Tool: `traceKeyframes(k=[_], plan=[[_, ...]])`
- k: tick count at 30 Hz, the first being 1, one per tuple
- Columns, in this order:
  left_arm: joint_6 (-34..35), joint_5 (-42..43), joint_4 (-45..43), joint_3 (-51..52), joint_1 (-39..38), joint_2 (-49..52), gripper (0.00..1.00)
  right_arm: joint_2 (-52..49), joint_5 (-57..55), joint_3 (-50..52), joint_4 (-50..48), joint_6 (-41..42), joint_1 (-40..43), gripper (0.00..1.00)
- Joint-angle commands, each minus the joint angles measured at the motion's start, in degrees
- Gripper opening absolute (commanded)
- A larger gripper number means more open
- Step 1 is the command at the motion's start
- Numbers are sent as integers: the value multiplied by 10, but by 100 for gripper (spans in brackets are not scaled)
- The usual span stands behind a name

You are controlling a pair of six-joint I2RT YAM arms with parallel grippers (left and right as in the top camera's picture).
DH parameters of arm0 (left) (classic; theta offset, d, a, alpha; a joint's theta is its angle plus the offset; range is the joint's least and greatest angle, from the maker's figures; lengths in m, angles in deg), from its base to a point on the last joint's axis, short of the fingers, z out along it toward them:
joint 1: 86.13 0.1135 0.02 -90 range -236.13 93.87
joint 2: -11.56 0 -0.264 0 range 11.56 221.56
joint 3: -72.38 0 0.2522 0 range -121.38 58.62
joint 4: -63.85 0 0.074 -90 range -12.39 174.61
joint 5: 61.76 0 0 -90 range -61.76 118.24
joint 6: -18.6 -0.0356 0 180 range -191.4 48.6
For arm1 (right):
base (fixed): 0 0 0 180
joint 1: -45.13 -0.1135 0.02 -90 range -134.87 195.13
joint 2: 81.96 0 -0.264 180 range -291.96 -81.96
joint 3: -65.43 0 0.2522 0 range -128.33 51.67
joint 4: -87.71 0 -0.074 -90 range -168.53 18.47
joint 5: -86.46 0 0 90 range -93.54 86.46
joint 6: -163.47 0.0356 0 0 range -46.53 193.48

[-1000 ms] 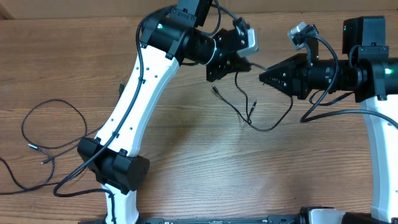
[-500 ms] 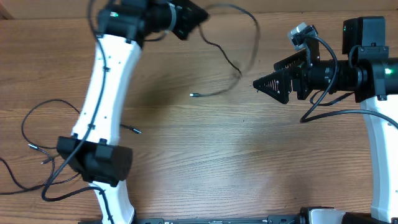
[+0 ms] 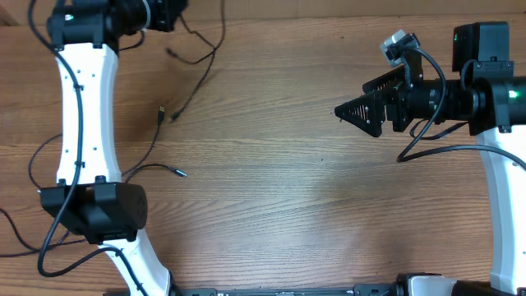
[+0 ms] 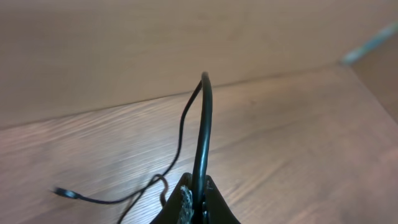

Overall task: Untangle cables
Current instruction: 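Carry the held cable to the upper left with the left gripper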

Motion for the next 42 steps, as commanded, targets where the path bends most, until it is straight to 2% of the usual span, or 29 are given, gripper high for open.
traceKeyframes(k=[1, 5, 8, 10, 14, 17, 19, 23, 30, 38, 42], plan=[[63, -61, -1, -11, 17, -11, 4, 0, -1, -3, -2, -3, 0, 100], [130, -117, -3, -11, 26, -11, 4, 0, -1, -3, -3, -3, 0, 100], [237, -129, -3, -11, 28, -11, 4, 0, -1, -3, -5, -2, 0, 100], [289, -114, -6, -11, 25, -11, 4, 0, -1, -3, -8, -2, 0, 100], [296, -23, -65, -11, -9, -9, 4, 0, -1, -3, -7, -2, 0, 100], [336, -19, -92, -11, -30, -8, 4, 0, -1, -3, -6, -2, 0, 100], [394, 14, -126, -11, -46, -4, 4, 0, -1, -3, -5, -2, 0, 100], [445, 38, -167, -11, -54, 8, 4, 0, -1, -3, -5, -2, 0, 100], [447, -47, -122, -6, -4, 27, 4, 0, -1, -3, 2, -2, 0, 100], [449, -54, -65, -4, 102, 109, 4, 0, -1, -3, 1, -2, 0, 100], [449, -17, -65, -4, 148, 160, 4, 0, -1, -3, 1, -3, 0, 100]])
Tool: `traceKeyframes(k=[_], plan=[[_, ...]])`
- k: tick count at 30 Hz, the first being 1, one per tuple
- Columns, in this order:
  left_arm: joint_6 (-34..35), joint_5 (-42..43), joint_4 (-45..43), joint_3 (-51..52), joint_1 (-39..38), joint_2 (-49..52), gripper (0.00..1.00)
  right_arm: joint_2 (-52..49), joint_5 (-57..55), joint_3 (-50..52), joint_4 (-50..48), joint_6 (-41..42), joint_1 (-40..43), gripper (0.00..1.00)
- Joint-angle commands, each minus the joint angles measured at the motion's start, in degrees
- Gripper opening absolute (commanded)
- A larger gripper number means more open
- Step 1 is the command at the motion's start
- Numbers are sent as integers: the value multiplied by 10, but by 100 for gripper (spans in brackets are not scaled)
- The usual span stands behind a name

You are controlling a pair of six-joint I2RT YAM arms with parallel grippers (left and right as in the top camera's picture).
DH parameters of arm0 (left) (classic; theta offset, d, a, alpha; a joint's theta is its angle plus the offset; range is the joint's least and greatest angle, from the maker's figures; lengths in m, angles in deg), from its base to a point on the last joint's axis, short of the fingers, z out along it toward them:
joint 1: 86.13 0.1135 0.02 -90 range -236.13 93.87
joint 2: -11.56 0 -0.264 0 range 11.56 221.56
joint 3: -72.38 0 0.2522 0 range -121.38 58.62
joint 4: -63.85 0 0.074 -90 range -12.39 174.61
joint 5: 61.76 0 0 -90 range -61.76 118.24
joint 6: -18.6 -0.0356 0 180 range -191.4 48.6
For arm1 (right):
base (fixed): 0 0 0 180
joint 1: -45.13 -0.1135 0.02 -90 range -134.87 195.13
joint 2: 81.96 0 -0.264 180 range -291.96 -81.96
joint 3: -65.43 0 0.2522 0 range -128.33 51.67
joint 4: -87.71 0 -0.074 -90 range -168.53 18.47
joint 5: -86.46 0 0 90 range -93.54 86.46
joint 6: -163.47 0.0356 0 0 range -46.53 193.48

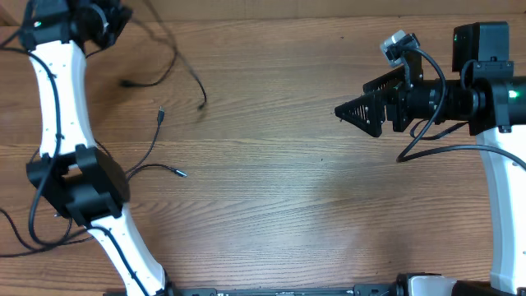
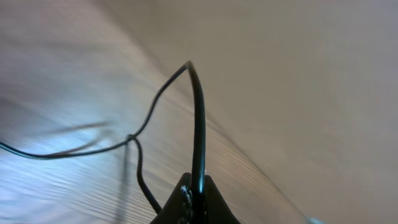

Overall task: Untangle cables
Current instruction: 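Carry the held cable to the upper left with the left gripper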

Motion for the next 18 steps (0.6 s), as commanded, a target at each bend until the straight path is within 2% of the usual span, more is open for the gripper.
traceKeyframes(k=[1, 15, 16, 17, 18], plan=[[9, 37, -1, -4, 43, 55, 4, 0, 1, -3, 0, -2, 0, 100], [18, 29, -8, -4, 195, 83, 4, 0, 1, -3, -3, -3, 0, 100], [18, 30, -9, -4, 206, 83, 6, 0, 1, -3, -4, -3, 0, 100], [15, 30, -9, -4, 212, 83, 15, 0, 1, -3, -5, -3, 0, 100], [6, 30, -8, -4, 219, 83, 36, 0, 1, -3, -7, -3, 0, 100]])
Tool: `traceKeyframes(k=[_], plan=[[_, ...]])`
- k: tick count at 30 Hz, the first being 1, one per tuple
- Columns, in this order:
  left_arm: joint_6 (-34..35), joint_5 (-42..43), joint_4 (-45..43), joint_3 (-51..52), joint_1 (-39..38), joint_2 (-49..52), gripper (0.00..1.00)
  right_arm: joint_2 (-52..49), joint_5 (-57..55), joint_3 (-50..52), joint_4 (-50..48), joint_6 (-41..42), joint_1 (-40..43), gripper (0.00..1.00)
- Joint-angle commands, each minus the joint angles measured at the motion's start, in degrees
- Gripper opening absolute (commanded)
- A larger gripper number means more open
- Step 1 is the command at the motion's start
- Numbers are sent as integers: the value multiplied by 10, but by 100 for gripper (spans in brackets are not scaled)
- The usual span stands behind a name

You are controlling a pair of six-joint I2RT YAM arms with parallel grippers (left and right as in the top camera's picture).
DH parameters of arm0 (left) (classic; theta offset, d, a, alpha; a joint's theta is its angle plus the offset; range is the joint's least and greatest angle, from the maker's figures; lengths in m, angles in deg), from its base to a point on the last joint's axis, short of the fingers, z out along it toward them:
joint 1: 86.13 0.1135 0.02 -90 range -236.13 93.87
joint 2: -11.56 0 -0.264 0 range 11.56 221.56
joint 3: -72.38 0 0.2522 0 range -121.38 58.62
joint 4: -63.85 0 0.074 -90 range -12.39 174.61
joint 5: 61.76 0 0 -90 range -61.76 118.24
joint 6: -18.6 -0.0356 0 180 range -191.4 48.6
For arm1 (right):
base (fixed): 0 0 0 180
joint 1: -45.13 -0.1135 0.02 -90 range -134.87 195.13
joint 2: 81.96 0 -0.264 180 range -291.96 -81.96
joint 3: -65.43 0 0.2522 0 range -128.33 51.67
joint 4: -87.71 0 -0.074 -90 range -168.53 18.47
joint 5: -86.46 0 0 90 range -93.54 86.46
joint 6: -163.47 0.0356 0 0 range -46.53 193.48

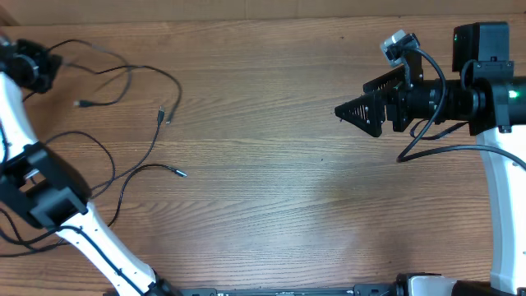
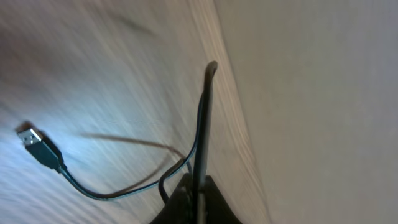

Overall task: Untangle cables
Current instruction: 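Carry the held cable to the upper left with the left gripper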

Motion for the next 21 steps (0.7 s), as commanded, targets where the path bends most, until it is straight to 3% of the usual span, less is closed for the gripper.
traceKeyframes(k=[1, 2, 3, 9, 17, 21], plan=[[-24, 0, 0, -4, 26, -7, 71, 0, 1, -3, -6, -2, 1, 100], [-38, 0, 0, -4, 29, -7, 95, 0, 1, -3, -7, -2, 1, 100], [-54, 0, 0, -4, 31, -7, 100, 0, 1, -3, -8, -2, 1, 100], [-101, 40, 6, -4, 33, -7, 100, 0, 1, -3, -7, -2, 1, 100], [-217, 218, 9, -5, 30, -29, 100, 0, 1, -3, -7, -2, 1, 100], [-296, 221, 31, -5, 14, -76, 100, 0, 0, -3, -5, -2, 1, 100]])
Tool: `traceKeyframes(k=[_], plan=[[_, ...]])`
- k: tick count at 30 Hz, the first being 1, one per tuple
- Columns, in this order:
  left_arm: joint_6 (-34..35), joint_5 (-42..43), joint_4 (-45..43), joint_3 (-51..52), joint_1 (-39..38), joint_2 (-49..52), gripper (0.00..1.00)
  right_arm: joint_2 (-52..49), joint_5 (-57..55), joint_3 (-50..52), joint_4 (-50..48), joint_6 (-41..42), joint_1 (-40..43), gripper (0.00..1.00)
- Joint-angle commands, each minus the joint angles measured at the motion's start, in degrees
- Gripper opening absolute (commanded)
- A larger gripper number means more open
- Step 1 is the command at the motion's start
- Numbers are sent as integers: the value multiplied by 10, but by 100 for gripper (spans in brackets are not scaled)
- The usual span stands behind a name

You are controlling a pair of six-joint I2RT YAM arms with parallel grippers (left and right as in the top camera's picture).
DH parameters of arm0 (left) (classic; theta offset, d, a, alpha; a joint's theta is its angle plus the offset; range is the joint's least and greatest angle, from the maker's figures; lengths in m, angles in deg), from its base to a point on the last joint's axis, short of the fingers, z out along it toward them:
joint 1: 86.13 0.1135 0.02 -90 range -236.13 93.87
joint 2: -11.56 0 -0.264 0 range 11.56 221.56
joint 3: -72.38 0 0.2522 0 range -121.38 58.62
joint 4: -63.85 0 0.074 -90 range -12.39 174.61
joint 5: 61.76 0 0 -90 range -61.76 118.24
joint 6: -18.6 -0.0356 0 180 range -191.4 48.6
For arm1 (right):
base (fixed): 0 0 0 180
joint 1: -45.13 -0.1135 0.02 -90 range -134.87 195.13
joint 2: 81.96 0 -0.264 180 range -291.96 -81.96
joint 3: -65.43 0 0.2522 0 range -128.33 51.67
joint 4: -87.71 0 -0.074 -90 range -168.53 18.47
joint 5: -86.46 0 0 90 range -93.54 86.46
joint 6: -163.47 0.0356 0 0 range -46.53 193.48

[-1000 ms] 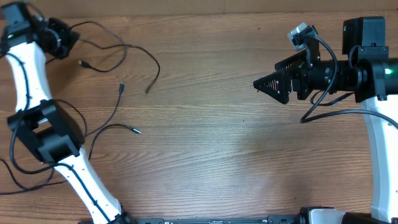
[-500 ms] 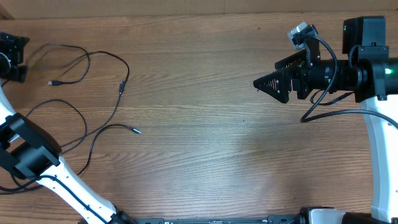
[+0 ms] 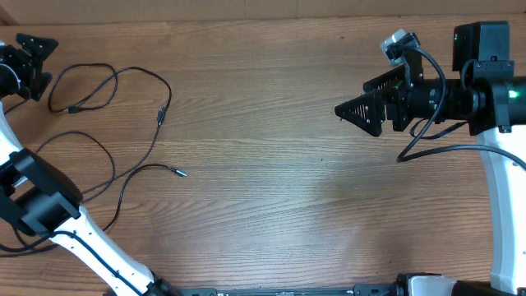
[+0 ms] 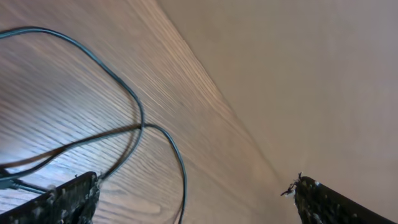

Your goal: Untangle cables

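Two thin black cables lie spread over the left of the wooden table. One cable (image 3: 123, 72) loops from the far left corner and ends in a small plug (image 3: 161, 117); its other plug (image 3: 72, 108) rests inside the loop. A second cable (image 3: 105, 156) curves below it to a plug (image 3: 179, 173). My left gripper (image 3: 48, 62) sits at the far left corner, open and holding nothing. In the left wrist view the cable (image 4: 140, 118) lies on the wood under the left gripper (image 4: 196, 205). My right gripper (image 3: 339, 111) hovers at the right, shut and empty.
The table's back edge (image 3: 246, 18) runs just behind the left gripper. My left arm (image 3: 41, 205) rises along the left side over the cable ends there. The right arm's own black wiring (image 3: 427, 144) hangs by its wrist.
My left gripper was shut on the upper cable at the far left; now it stands open and the cable lies loose on the table. The right arm has not moved.
My left gripper was shut on a cable near the table's back edge, some way in from the left, the cables bunched beneath it. Then it was further left each time, the cable spreading out. Now the cable is let go and lies in an open loop.
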Motion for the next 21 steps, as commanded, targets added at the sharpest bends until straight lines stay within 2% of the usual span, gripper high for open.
traceKeyframes(k=[1, 6, 8, 11, 17, 21], plan=[[-112, 43, 20, -5, -25, -87, 100, 0, 0, -3, -2, -3, 0, 100], [-207, 22, 81, -5, -73, -171, 100, 0, -6, -3, -4, -3, 0, 100], [-266, 13, 127, -5, -112, -218, 100, 0, -15, -3, -4, -3, 0, 100], [-308, -54, 180, -5, -164, -263, 100, 0, -42, -3, -1, -3, 0, 100], [-340, -223, 306, -5, -290, -323, 100, 0, -61, -3, 0, -3, 0, 100], [-337, -266, 363, -5, -362, -332, 100, 0, -87, -3, 1, -3, 0, 100]])
